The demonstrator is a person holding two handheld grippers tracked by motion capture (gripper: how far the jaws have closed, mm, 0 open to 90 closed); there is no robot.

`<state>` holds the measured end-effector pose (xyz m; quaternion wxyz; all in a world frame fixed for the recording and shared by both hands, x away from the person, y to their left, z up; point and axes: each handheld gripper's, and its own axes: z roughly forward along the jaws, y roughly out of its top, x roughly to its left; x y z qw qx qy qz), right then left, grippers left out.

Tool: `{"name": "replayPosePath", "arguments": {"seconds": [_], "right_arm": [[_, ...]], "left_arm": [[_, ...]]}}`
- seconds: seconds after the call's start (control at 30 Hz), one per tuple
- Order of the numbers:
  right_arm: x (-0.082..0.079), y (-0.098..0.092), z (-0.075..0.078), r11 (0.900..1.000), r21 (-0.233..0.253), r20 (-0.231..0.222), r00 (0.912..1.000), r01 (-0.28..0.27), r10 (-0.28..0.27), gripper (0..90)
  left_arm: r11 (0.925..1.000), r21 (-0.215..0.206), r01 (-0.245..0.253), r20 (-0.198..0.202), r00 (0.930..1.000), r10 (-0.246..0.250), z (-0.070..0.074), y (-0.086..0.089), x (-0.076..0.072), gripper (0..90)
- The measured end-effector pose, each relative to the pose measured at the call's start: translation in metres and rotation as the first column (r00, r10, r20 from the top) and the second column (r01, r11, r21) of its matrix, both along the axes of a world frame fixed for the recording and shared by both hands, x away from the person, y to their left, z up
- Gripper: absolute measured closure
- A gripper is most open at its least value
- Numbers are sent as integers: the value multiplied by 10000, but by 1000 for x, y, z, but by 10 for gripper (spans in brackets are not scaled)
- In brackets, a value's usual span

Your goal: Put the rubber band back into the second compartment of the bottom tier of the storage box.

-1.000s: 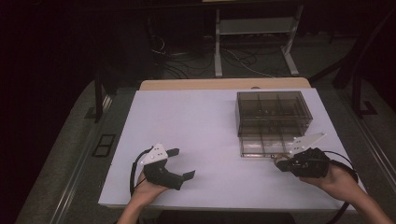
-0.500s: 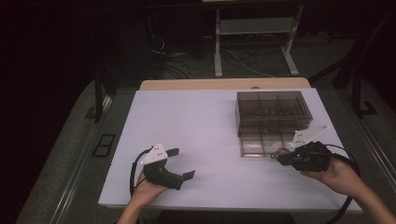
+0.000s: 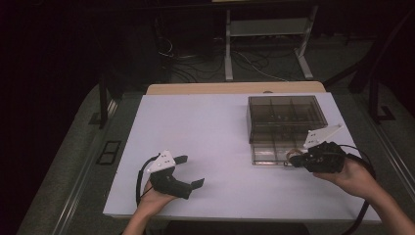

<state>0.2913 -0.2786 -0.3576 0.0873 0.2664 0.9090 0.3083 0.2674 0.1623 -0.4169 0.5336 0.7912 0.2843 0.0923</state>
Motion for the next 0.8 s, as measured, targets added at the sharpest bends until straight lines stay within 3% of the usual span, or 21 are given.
{"name": "replayPosePath", "arguments": {"seconds": [0.8], "right_arm": [[22, -4, -9, 9988, 411, 74, 9996, 253, -256, 833]], "left_arm": [[10000, -33, -17, 25, 10000, 17, 0, 0, 1, 0]]}}
